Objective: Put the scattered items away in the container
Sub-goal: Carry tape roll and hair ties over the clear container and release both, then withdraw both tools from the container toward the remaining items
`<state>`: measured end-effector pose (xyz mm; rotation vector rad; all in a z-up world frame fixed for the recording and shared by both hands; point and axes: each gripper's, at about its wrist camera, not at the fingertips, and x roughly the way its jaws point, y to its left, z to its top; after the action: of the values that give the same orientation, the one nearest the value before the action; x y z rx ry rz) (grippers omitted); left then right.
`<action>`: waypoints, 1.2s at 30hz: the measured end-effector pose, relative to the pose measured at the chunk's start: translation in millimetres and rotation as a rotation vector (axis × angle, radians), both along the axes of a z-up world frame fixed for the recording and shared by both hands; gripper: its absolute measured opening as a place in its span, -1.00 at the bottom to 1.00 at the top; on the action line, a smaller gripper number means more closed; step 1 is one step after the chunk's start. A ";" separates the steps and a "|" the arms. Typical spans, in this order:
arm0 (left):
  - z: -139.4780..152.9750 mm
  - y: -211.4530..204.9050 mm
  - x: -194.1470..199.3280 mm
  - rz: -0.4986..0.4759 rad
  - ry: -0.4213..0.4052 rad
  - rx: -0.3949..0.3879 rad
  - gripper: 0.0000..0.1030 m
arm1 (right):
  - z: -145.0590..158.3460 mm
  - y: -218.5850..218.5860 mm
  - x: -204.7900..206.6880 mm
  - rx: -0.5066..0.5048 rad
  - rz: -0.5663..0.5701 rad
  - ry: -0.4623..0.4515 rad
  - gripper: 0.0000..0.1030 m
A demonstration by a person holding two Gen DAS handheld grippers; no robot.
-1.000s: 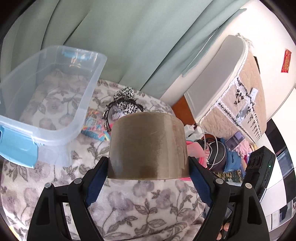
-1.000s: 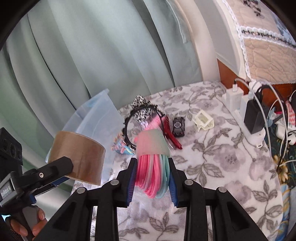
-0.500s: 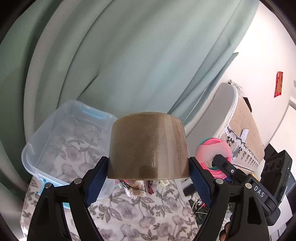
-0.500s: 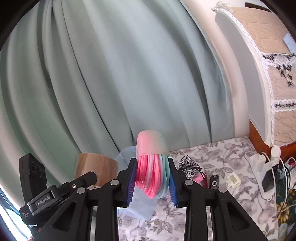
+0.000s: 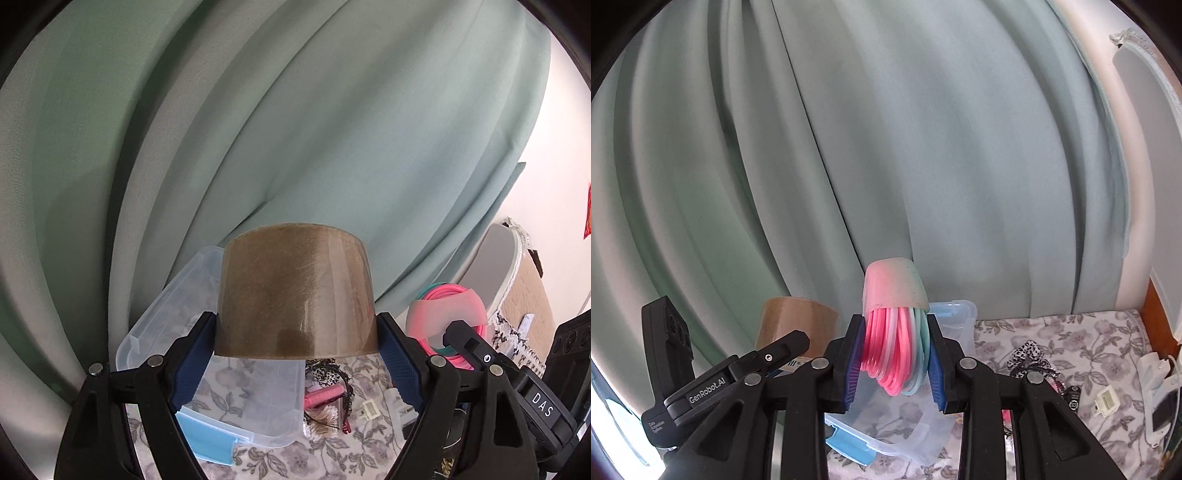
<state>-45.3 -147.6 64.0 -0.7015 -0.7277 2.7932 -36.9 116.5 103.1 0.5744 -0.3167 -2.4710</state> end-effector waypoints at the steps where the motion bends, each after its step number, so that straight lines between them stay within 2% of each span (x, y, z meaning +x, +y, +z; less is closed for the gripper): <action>1: -4.3 -3.1 -0.4 0.007 -0.006 0.005 0.67 | -2.1 -6.4 -2.3 0.006 0.011 -0.005 -0.35; 9: -44.0 -27.8 -16.5 0.062 -0.106 0.045 0.67 | -37.4 -38.9 -28.2 0.057 0.057 -0.096 -0.35; 20: -82.6 -39.8 -40.6 0.077 -0.217 0.045 0.67 | -80.1 -66.9 -52.0 0.158 0.109 -0.208 -0.34; 28: -97.2 -28.0 -38.9 0.065 -0.249 0.029 0.68 | -97.5 -75.0 -57.6 0.213 0.111 -0.253 -0.28; 30: -99.0 -26.1 -37.7 0.050 -0.235 0.044 0.68 | -97.9 -73.1 -57.7 0.208 0.107 -0.246 -0.20; 32: -92.2 -20.7 -36.6 0.040 -0.224 0.044 0.68 | -96.6 -70.1 -57.3 0.200 0.106 -0.238 0.02; 36: -80.5 -15.0 -35.9 0.027 -0.223 0.027 0.68 | -93.9 -64.0 -55.6 0.201 0.089 -0.229 0.05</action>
<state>-81.3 -162.6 -16.5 -1.0173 -0.8170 2.7518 -92.6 52.5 9.1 0.9391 -0.1282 -2.3696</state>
